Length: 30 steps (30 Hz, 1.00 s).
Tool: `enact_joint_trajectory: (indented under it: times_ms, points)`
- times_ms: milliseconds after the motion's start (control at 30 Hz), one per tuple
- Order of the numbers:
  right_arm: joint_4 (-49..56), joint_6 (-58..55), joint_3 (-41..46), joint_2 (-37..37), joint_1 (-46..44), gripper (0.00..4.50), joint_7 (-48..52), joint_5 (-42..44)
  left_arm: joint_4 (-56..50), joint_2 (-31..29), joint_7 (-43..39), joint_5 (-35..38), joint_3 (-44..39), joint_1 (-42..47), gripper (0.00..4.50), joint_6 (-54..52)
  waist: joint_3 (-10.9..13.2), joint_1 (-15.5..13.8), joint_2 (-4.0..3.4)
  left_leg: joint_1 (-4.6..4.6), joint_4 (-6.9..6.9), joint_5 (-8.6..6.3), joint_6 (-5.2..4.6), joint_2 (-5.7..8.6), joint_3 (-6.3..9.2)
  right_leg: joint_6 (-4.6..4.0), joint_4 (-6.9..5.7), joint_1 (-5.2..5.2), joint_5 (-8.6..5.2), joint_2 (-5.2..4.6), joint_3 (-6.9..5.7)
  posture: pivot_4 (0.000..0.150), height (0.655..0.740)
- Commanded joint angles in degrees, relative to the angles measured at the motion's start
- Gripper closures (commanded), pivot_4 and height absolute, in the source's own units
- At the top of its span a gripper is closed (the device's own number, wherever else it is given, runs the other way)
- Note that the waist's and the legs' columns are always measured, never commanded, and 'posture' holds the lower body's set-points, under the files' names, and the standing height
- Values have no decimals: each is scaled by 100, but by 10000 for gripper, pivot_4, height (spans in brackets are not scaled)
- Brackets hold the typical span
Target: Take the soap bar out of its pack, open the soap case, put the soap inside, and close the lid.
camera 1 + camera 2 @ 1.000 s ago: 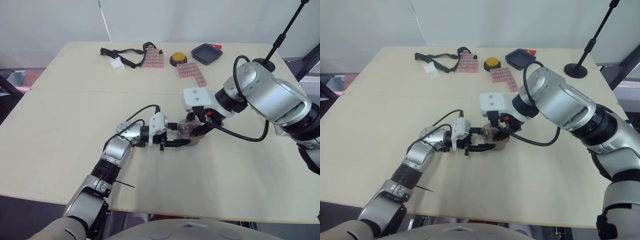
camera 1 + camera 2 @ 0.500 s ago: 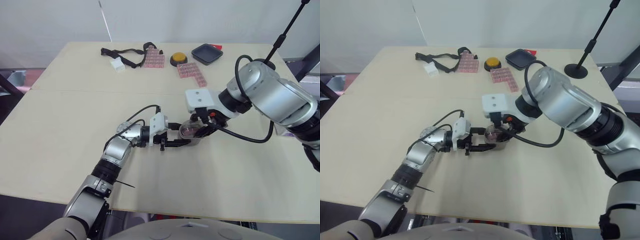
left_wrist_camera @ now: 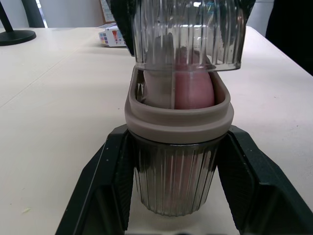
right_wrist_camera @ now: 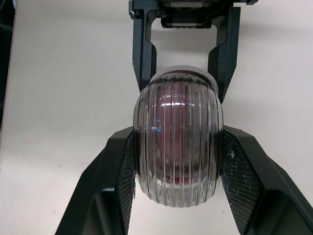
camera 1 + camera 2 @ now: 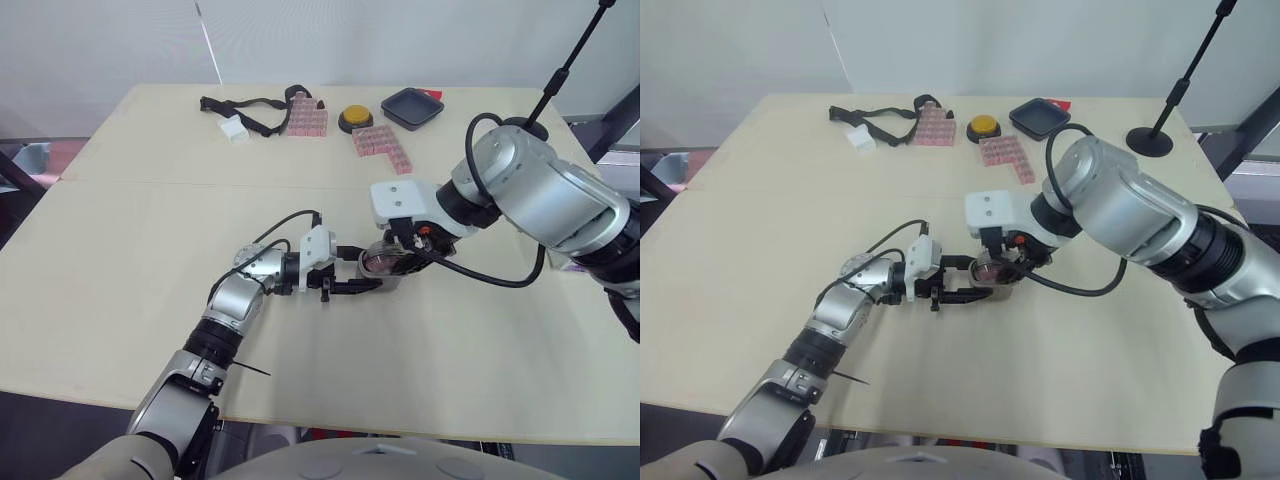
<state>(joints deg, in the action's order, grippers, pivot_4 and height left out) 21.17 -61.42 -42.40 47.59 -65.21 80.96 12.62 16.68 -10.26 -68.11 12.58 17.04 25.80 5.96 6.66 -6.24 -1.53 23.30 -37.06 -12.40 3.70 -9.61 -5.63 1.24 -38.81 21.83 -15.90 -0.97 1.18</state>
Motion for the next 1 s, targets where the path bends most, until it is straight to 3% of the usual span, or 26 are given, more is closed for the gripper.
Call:
enact_joint_trajectory:
  times_ms: [33, 1000]
  points:
    - [14, -23, -118, -99, 62, 25430, -11, 23, -190, -1, 79, 32, -45, 51, 25748, 125, -1, 0, 2, -1, 0, 0, 0, 0, 0, 0, -2, 0, 0, 0, 0, 1500, 7400]
    - [-301, -61, -330, -506, 325, 25430, -305, -177, -200, -15, 142, 43, -32, 42, 25748, 116, -21, 104, 35, -60, 8, 11, 11, -1, 1, -1, -3, -50, 0, 0, 0, 1500, 7400]
